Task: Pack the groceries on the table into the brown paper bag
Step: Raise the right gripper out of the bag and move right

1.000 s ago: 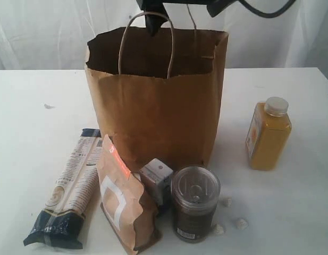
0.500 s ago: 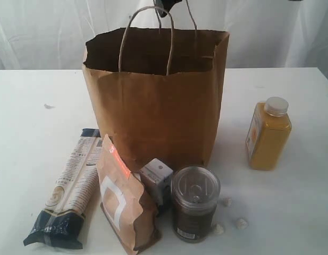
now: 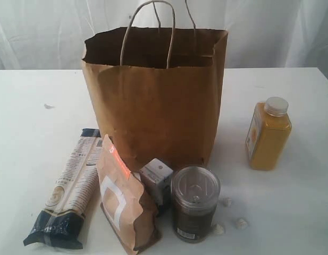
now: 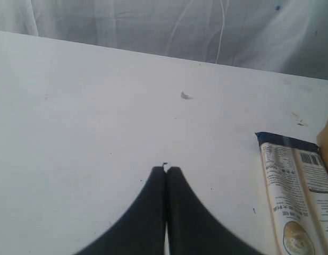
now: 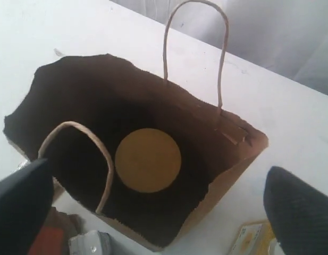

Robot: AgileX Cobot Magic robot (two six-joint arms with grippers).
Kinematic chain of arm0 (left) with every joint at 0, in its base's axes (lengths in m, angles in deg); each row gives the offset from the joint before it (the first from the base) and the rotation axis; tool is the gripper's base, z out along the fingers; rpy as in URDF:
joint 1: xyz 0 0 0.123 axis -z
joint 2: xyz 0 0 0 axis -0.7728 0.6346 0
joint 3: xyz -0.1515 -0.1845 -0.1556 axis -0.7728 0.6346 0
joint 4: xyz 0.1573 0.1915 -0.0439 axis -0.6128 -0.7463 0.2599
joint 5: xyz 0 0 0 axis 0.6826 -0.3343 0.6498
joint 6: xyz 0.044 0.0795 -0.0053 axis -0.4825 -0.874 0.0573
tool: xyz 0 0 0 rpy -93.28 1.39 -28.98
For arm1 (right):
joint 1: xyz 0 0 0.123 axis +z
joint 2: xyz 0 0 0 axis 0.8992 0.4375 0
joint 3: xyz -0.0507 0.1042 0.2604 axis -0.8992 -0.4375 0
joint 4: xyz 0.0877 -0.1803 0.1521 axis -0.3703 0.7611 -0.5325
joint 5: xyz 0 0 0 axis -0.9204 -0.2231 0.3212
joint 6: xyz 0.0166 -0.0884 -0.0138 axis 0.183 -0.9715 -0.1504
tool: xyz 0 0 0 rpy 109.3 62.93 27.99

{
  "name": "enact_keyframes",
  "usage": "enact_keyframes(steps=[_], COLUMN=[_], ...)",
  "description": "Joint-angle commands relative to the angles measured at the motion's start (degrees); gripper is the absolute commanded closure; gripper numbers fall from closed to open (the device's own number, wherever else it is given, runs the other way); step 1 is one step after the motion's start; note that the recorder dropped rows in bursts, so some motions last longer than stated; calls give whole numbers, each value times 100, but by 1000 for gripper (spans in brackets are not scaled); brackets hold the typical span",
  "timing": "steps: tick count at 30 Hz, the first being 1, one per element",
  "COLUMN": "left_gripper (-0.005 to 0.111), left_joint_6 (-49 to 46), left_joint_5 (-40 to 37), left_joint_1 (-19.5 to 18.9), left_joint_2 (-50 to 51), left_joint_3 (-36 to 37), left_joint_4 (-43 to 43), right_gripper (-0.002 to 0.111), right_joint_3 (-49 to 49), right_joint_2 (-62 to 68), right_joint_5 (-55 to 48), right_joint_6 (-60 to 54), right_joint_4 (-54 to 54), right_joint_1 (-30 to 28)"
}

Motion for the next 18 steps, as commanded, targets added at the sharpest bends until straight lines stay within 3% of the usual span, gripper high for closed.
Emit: enact_keyframes(steps=[1,18], left_gripper=[107,107], left_joint_6=[15,15], left_joint_5=[18,18], left_joint_1=[44,44], left_joint_2=[-25,-25], left_joint_3=[24,24], left_joint_4=[21,21], right_gripper=[4,4], right_joint_3=[-428,-1718], right_joint_2=[-382,-2118], right_joint_5=[16,16], right_joint_6=[22,170], right_joint_4=[-4,110], right_joint_1=[-31,-31])
